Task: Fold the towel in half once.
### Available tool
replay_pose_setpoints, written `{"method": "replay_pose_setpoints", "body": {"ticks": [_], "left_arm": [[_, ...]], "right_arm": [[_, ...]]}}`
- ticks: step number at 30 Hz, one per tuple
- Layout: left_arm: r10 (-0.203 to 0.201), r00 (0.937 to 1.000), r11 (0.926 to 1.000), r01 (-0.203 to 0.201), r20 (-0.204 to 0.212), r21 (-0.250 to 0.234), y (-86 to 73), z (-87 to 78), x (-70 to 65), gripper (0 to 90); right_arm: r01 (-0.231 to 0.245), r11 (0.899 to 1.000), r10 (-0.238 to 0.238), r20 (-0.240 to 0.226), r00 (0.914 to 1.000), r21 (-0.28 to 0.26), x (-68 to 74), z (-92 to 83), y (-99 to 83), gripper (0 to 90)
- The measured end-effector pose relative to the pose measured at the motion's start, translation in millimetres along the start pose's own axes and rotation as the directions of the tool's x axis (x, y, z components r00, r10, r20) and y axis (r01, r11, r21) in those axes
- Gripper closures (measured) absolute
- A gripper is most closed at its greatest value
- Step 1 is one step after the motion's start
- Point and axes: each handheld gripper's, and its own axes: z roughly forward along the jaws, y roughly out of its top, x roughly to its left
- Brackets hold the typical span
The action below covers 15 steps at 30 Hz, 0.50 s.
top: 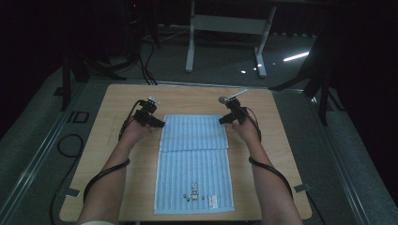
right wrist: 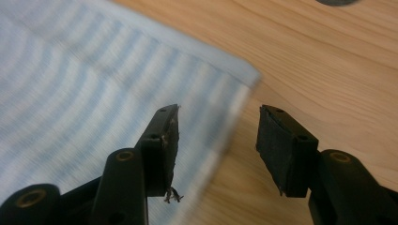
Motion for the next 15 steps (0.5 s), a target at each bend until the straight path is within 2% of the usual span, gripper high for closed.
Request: {"method": "replay_pose_setpoints", "body": {"ticks": [1, 3, 6, 10, 15], "left_arm": [[-0.021, 0.9998, 0.9997, 0.021, 0.003, -0.014, 0.4, 1.3, 2.5, 43.8], [-0.041, 0.9992, 0.9990, 0.041, 0.000, -0.017, 1.2, 5.7, 4.5, 43.8], [-0.035, 0.9992, 0.9994, 0.035, -0.019, 0.003, 2.8, 13.4, 3.3, 43.8], [-0.021, 0.9995, 0.9998, 0.021, -0.024, -0.002, 6.4, 19.6, 0.3, 43.6], [-0.001, 0.9997, 0.9999, 0.001, -0.023, 0.016, 10.0, 27.4, -0.6, 41.8]], "right_arm": [[-0.025, 1.000, 0.025, -0.017, 0.9995, -0.010, 1.1, 1.8, 0.4, 48.2], [-0.023, 1.000, 0.023, 0.002, 0.9997, -0.017, 4.5, 6.0, 1.3, 48.0], [-0.023, 1.000, 0.023, 0.019, 0.9996, 0.001, 7.9, 14.5, 5.3, 47.4], [-0.001, 1.000, 0.001, 0.058, 0.9983, 0.010, 11.4, 22.4, 10.6, 47.4], [-0.019, 1.000, 0.019, 0.050, 0.9986, 0.003, 9.9, 27.6, 13.1, 47.3]]}}
